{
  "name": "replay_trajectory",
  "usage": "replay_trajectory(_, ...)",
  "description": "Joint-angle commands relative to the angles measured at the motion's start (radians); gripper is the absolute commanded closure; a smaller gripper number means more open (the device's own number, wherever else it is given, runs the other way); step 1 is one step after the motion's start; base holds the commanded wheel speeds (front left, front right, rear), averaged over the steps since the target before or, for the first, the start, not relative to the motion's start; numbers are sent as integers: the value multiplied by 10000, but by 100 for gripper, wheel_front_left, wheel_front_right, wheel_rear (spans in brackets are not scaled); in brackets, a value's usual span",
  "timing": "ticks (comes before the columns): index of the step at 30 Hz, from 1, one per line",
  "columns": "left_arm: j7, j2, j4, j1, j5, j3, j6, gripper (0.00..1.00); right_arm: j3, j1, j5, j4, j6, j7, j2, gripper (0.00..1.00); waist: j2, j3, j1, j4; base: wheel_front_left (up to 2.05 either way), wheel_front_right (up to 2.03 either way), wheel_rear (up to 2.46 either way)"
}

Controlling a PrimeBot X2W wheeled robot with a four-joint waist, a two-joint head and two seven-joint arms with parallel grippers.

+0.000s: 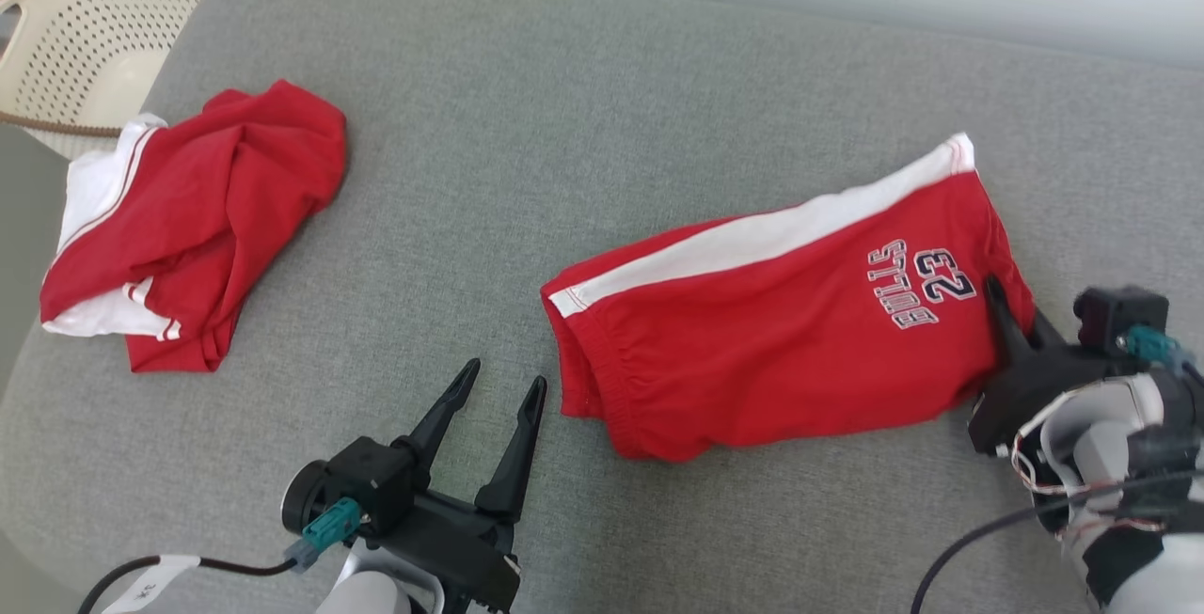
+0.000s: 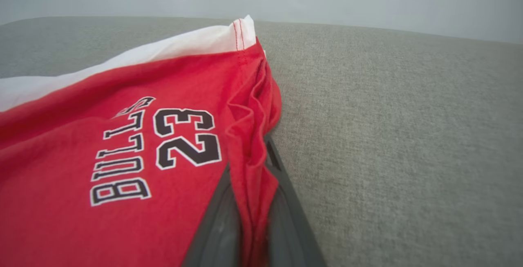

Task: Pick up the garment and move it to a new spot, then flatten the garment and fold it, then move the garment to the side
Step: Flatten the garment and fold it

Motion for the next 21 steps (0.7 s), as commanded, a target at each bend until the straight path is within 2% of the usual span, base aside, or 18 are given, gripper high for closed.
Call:
replay_trajectory(1, -14, 12, 54, 199, 101, 59, -7, 0, -93, 263, -9, -94, -15, -3, -7, 100, 0, -180, 0, -103, 0, 0, 0)
replay_trajectory(10, -14, 12, 281, 709, 349, 362, -89, 0, -1344, 1776, -73, -967, -15, -5, 390, 100, 0, -986, 0, -702, 0, 0, 0)
replay_trajectory(15, -14, 13, 303, 1128, 483, 752, -107, 0, -2113, 2732, -63, -1350, -15, -3, 883, 100, 0, -1539, 0, -1203, 0, 0, 0)
replay_trajectory(21, -14, 13, 258, 1612, 715, 1180, -137, 0, -2404, 3476, -285, -1550, -15, -3, 1203, 100, 0, -1956, 0, -1798, 0, 0, 0)
